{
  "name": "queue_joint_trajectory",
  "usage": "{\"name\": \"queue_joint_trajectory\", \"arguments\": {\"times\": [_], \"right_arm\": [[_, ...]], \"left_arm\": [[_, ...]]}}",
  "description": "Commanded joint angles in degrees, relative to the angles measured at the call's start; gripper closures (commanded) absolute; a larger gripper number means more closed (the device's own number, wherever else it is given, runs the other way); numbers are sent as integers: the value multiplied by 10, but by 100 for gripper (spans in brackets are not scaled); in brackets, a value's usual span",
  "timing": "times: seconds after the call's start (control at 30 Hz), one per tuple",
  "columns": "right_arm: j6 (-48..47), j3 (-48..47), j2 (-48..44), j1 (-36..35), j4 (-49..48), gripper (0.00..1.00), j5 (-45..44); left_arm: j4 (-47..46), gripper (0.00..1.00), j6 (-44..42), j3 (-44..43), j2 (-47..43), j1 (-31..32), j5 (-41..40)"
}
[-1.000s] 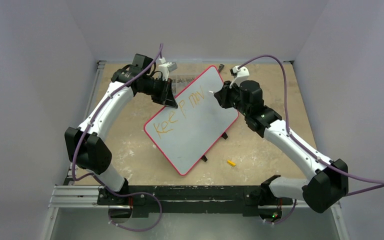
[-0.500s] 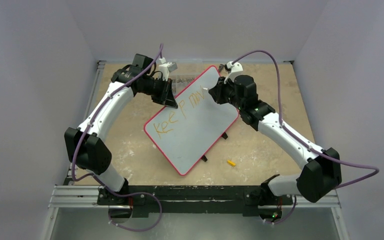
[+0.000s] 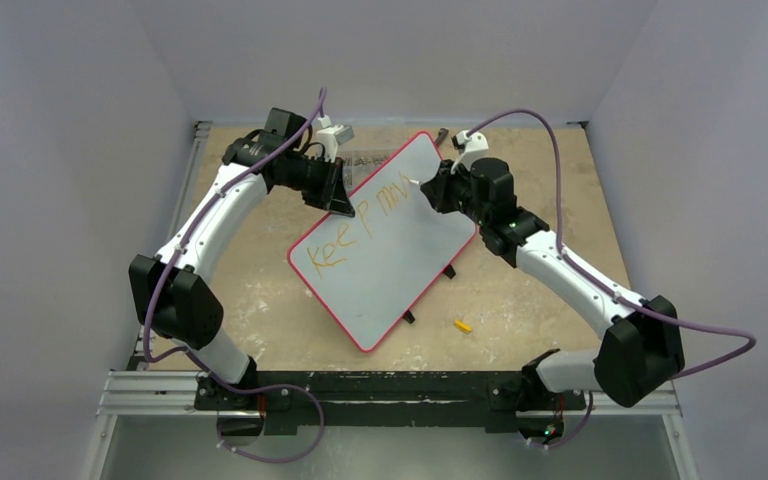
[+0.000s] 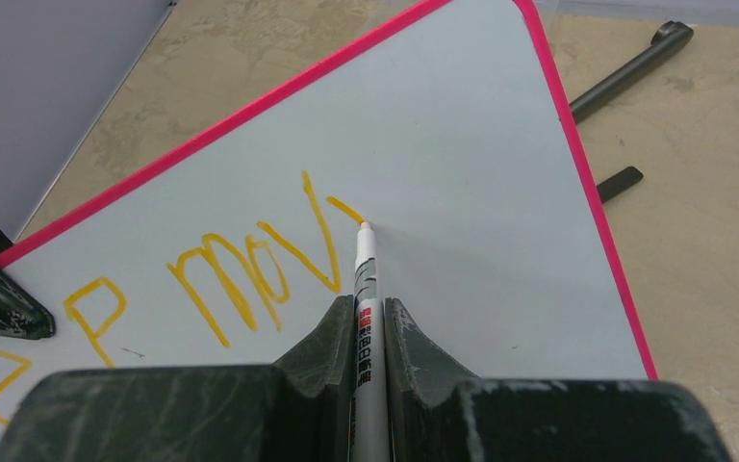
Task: Write a sentence on the whiteboard
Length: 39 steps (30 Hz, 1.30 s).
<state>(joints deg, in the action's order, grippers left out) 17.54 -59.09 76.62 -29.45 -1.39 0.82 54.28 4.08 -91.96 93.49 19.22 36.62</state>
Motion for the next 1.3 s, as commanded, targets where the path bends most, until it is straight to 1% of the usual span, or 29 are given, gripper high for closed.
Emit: {"name": "queue_joint_trajectory", "arguments": {"times": [0.0, 0.4, 0.57, 0.7, 1.03, 1.27], "right_arm": [[4, 26, -15, 2, -7, 100, -6], [10, 56, -46, 1, 4, 100, -6], [8, 41, -66, 1, 13, 100, -6], [6, 10, -70, 1, 13, 100, -13], [10, -68, -21, 1, 9, 100, -10], [9, -76, 22, 1, -1, 100, 4]], "left_arm": [[-2, 100, -45, 7, -16, 7, -55], [-3, 100, -46, 6, -17, 7, -55], [-2, 100, -46, 6, -14, 7, -56], [-1, 100, -46, 6, -12, 7, -56], [-1, 100, -46, 6, -11, 8, -57], [0, 100, -46, 5, -11, 8, -57]]}}
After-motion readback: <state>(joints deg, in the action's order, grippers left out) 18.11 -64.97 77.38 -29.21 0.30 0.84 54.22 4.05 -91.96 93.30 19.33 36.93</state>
